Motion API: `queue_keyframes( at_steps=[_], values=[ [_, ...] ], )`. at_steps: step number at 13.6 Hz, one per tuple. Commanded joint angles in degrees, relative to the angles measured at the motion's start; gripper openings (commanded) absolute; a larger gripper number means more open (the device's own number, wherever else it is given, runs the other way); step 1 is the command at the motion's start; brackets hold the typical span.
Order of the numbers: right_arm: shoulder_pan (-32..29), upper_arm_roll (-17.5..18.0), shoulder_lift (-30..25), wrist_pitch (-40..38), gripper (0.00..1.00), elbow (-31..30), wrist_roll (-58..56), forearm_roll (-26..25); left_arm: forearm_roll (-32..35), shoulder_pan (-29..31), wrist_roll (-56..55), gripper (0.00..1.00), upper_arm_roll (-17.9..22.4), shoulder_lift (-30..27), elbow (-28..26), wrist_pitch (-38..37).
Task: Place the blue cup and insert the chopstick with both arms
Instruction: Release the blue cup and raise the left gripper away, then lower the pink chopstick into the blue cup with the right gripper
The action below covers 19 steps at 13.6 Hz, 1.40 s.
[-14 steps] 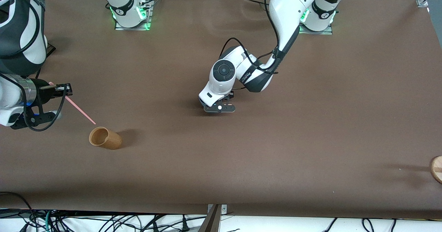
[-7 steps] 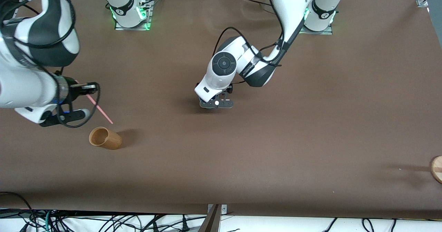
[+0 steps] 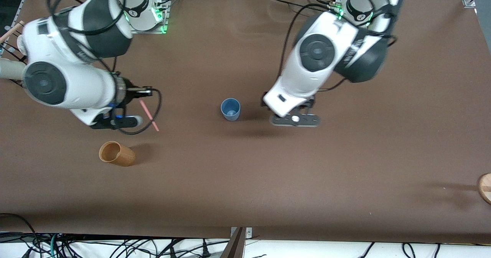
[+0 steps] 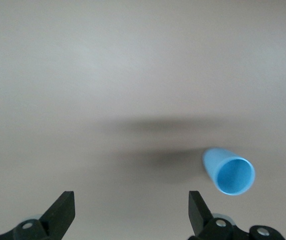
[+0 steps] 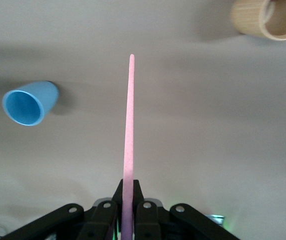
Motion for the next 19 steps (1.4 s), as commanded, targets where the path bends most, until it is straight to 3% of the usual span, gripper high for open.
queue_keyframes(
  at_steps=[1,5,8,12,19],
  values=[
    [4.58,-0.33,1.59,1.53,0.00,0.79,9.65,6.05,0.38,8.21,6.24,1.00,-0.69,-5.81,-1.90,-3.09],
    [8.98,-0.33,1.86,3.81,0.00,-0.26,23.82,15.48,0.39,20.26,18.99,1.00,-0.69,-11.08,-2.70,-9.07],
    [10.83,-0.33,1.86,6.00,0.00,-2.71,28.49,19.61,0.90,23.89,21.63,1.00,-0.69,-14.07,-3.48,-16.44],
    [15.05,-0.33,1.86,12.94,0.00,-10.10,31.48,19.62,1.00,26.70,28.32,1.00,-0.51,-18.29,-10.50,-17.17],
    [14.71,-0.51,3.26,15.49,0.00,-13.45,31.49,20.32,0.91,26.01,28.41,1.00,-0.42,-22.16,-12.88,-16.73]
  ],
)
